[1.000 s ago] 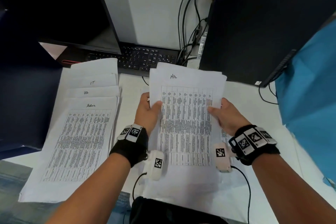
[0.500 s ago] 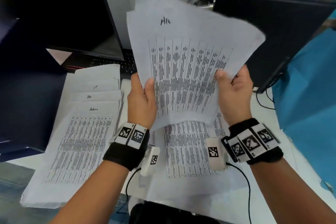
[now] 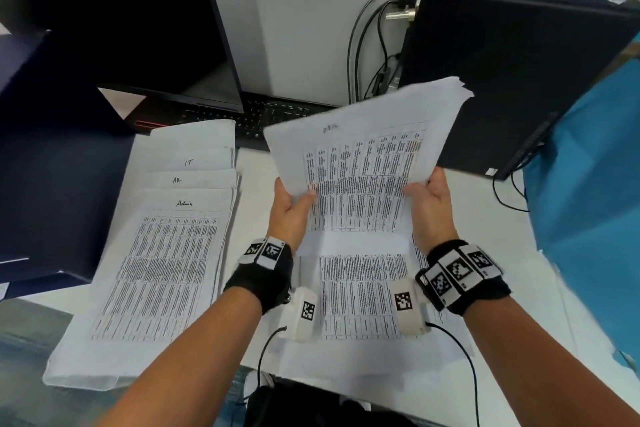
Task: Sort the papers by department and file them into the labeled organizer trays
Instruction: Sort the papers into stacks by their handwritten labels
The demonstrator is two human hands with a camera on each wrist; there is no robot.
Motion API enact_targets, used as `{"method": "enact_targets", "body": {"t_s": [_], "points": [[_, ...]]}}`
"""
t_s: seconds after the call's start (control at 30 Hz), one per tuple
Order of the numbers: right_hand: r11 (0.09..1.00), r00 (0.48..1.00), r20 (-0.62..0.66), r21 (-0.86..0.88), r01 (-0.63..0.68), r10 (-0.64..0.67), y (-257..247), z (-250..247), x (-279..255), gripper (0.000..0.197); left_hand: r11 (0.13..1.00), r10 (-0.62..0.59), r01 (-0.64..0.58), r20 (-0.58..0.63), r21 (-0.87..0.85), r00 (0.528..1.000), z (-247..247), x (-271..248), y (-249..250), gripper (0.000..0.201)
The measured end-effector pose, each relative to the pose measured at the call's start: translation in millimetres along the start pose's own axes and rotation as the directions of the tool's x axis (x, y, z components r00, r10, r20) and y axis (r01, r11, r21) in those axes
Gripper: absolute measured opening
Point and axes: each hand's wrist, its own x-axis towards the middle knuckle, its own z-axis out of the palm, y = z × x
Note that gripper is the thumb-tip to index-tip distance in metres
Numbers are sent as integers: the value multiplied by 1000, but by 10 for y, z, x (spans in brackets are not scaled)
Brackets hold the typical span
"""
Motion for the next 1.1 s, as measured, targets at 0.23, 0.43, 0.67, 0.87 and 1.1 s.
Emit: {"method": "enact_targets", "body": {"t_s": [0.23,0.43,0.67,0.87,1.1], "points": [[996,997,-17,-53,78,-79,-66,68,-1,37,986,155,-146,-108,85,982,5,-16,328,35],[987,990,7,-85,139,-139,-31,209,-32,35,964,256,-232,-226,126,940,-51,62,420,25],[971,975,44,-89,221,-218,-48,329,-36,39,956,288,-251,-315,151,904,-137,87,500,20],[950,956,97,-122,289,-278,-26,579,-66,33,953,287,-243,-280,182,916,-318,126,530,24],[969,962,177,-97,229,-209,-12,957,-16,27,953,300,-252,-392,169,870,-869,290,610,24]]}}
